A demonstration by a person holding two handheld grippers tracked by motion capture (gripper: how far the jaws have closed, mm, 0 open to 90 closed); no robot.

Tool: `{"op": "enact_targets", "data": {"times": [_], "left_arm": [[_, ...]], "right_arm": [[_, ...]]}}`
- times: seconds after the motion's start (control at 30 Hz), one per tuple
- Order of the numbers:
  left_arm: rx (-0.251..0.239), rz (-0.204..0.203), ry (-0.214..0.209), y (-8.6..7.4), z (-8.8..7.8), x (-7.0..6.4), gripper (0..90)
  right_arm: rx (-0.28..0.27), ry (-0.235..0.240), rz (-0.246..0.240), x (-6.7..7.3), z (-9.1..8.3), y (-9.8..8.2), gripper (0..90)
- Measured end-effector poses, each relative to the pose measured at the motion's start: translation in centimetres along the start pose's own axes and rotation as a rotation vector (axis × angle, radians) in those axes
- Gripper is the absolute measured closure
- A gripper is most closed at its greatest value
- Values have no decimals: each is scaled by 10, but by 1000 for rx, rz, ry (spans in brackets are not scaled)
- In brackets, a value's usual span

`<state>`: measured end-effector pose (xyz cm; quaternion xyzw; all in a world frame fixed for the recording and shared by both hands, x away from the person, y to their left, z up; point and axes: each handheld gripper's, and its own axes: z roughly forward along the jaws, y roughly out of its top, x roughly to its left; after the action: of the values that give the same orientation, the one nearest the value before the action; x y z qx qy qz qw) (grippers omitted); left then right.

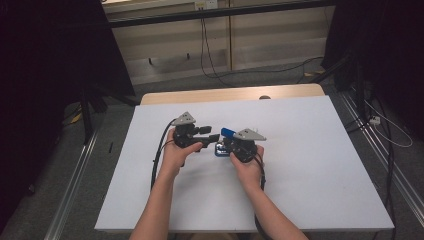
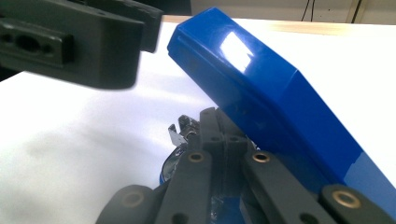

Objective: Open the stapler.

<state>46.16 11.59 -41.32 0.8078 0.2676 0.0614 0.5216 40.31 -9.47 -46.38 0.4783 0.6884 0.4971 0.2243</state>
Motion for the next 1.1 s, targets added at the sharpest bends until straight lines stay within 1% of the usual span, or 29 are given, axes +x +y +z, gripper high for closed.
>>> {"op": "enact_targets", "data": {"times": [0.03, 0.1, 0.13, 0.23, 0.3, 0.37, 0.5, 0.53, 0.6, 0.63, 0.7, 0.77, 0.87, 0.9, 1.03, 1.1], "left_arm": [[18, 13, 10, -1, -1, 1, 518], [33, 14, 18, -3, 0, 2, 585], [39, 17, 26, -4, 1, 1, 641], [43, 13, 46, -10, 8, 3, 755], [48, 2, 47, -14, 13, 4, 795], [39, -13, 39, -17, 18, 3, 832], [26, -1, 36, -15, 20, 0, 852], [29, 8, 37, -15, 21, 0, 857], [34, 5, 35, -16, 22, -1, 874], [42, 10, 33, -17, 23, 0, 874], [61, 8, 22, -18, 25, -1, 896], [69, 11, 17, -19, 26, -2, 900], [75, 27, 27, -19, 28, -5, 900], [86, 33, 31, -19, 29, -5, 900], [89, 42, 40, -20, 31, -6, 900], [88, 61, 48, -20, 32, -8, 900]], "right_arm": [[-1, 0, 2, 0, 0, 0, 900], [-1, 0, 3, 0, 0, 0, 900], [0, 0, 2, 0, 0, 0, 900], [2, -2, 2, 0, 0, 0, 900], [1, -2, 1, 0, 0, 0, 900], [0, -5, 2, 0, 0, 0, 900], [-1, -8, -3, 0, 0, 0, 900], [1, -11, -9, 1, 0, 0, 900], [0, -10, -7, 1, -1, 0, 900], [0, -9, -7, 0, -1, 0, 900], [-4, -8, -2, 0, -1, 0, 900], [-2, -9, -1, 0, -1, 0, 900], [-4, -10, -2, 0, -1, 0, 900], [-4, -10, -2, 0, -1, 0, 900], [0, -12, -8, 1, -1, 0, 900], [-1, -11, -10, 1, -1, 0, 900]]}}
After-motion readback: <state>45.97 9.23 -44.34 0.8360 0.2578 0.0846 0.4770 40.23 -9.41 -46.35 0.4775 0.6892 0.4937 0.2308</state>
